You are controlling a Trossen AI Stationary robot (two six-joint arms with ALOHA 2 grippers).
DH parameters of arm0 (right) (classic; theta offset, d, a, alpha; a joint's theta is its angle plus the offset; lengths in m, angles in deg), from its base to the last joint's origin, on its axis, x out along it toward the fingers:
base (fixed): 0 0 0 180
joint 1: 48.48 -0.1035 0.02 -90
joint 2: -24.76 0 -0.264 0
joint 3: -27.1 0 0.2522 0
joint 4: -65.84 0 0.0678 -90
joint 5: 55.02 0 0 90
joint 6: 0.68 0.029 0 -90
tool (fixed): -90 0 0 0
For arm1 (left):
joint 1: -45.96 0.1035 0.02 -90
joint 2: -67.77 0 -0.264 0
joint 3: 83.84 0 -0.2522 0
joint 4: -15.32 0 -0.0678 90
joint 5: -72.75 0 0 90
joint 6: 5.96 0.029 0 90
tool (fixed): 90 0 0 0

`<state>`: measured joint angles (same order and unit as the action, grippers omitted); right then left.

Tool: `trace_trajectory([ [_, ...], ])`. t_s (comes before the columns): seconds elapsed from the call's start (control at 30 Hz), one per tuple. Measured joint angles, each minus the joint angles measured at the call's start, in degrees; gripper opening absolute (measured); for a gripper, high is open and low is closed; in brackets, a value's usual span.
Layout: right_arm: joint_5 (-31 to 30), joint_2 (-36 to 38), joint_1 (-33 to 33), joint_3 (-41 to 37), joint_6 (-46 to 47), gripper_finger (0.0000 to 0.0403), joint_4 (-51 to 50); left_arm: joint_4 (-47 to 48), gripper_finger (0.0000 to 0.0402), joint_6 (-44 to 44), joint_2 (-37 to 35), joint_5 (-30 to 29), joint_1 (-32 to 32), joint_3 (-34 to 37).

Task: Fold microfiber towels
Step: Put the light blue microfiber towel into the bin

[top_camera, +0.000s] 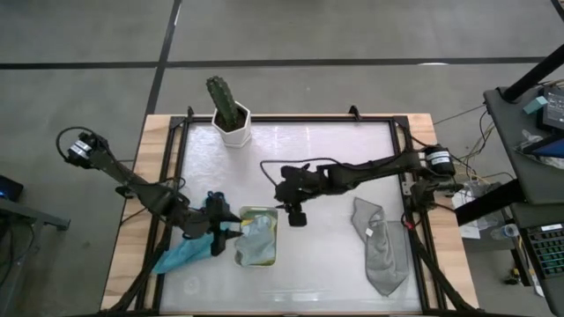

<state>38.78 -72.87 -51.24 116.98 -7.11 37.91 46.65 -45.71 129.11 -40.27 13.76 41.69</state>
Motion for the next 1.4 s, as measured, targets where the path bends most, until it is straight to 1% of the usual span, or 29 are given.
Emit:
trace_trajectory([
  [0.1, 4.8, -1.9, 0.6, 0.0, -5.7, 0.0144, 0.3, -0.2, 0.0163, 1.5, 1.7, -0.2, 0.3, 0.1],
  [0.2, 9.1, -2.9, 0.6, 0.1, -8.8, 0.0153, 1.9, -0.7, 0.0142, 1.5, 3.6, -1.3, 0.3, 0.2],
  [0.3, 10.9, -3.4, 0.5, 0.1, -9.6, 0.0162, 2.7, -0.9, 0.0127, 1.2, 5.1, -1.5, 0.4, 0.2],
  [0.43, 15.7, -4.1, 0.3, -0.1, -9.6, 0.0171, 5.9, -2.4, 0.0115, 1.2, 5.7, -1.5, 0.4, 0.2],
  [0.57, 15.7, -6.7, -0.1, -0.1, -8.1, 0.0172, 9.9, -3.0, 0.0108, 1.4, 5.7, -1.5, 0.4, 0.2],
  [0.67, 15.8, -8.7, -0.2, -0.2, -8.0, 0.0165, 12.2, -3.7, 0.0105, 1.6, 5.7, -1.5, 0.4, 0.2],
  [0.77, 15.7, -9.4, -0.3, -0.2, -8.4, 0.0149, 13.5, -3.6, 0.0104, 1.6, 5.7, -1.5, 0.4, 0.2],
  [0.83, 15.7, -9.4, -0.4, -0.2, -9.0, 0.0129, 14.5, -3.6, 0.0104, 1.7, 5.7, -1.5, 0.4, 0.2],
  [0.9, 15.7, -9.3, -0.4, 0.1, -9.1, 0.0100, 14.8, -3.6, 0.0104, 2.5, 5.7, -1.6, 0.4, 0.2],
  [1.0, 15.7, -9.3, -0.4, 0.3, -11.1, 0.0041, 14.8, -3.7, 0.0104, 3.9, 5.6, -2.6, 0.4, 0.2],
  [1.03, 15.4, -9.3, -0.4, 0.3, -12.1, 0.0024, 14.8, -3.8, 0.0104, 4.2, 5.6, -2.9, 0.4, 0.2],
  [1.07, 14.3, -9.2, -0.4, 0.3, -12.8, 0.0018, 14.5, -3.8, 0.0104, 4.5, 5.6, -3.1, 0.4, 0.2],
  [1.17, 9.0, -8.6, -0.9, 0.3, -16.2, 0.0012, 14.2, -3.7, 0.0104, 5.6, 5.4, -3.4, 0.4, 0.0],
  [1.4, -0.7, -6.8, -4.5, 0.3, -35.3, 0.0010, 14.0, -3.9, 0.0104, 8.2, 5.2, -4.4, 0.4, -0.6],
])
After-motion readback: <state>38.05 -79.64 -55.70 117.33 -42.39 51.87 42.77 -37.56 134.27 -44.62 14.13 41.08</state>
